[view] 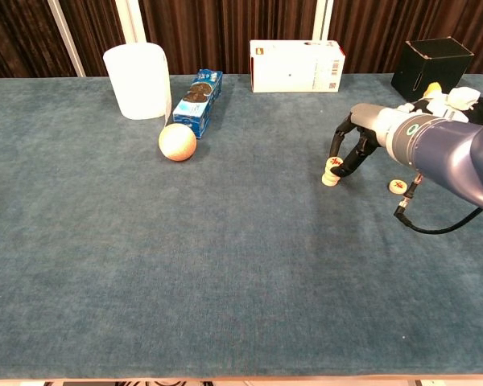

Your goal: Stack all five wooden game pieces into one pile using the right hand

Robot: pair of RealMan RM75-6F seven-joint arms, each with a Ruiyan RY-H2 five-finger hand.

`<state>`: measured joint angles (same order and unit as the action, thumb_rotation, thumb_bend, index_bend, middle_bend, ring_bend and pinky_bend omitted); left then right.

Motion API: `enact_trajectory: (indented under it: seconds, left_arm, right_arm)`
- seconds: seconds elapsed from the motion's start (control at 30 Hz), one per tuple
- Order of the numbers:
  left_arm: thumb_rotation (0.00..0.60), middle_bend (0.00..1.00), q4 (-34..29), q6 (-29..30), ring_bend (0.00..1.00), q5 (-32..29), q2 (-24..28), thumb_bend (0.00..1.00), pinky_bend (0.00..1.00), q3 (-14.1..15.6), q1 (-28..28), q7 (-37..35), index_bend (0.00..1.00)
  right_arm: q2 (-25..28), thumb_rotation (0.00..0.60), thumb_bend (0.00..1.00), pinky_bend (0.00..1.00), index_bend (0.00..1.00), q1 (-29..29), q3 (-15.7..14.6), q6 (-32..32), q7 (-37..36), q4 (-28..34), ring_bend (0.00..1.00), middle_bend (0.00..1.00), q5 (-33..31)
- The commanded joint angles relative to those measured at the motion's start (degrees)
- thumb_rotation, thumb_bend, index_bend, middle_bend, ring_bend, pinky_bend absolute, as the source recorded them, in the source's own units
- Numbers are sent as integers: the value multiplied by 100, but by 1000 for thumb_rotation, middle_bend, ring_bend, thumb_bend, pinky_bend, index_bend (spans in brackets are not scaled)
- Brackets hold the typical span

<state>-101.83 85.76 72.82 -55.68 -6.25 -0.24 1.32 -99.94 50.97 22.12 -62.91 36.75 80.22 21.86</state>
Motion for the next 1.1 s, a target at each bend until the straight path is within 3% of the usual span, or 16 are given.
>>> enact_trajectory:
  seconds: [0.03,0.53,0.9,1.1]
  left_arm:
    - [600,0,0,4,0,-2,1,109,0,-2,2,-2,13]
    - [600,0,-11,-9,0,-26,9,109,0,-5,1,-2,13]
    - [600,0,-12,-26,0,-39,10,109,0,-4,-4,4,13]
    - [600,0,-21,-42,0,-15,-1,109,0,13,-13,30,13]
  right_arm:
    - [-3,600,407,0,477,5,0,3,7,-10,0,0,-10]
    - [41,600,407,0,464,-1,28,13,-37,82,0,0,5]
    - [475,600,407,0,442,-29,298,-264,-100,696,0,0,86]
    - [821,600,407,0,405,-212,142,-496,-19,1125,0,0,149]
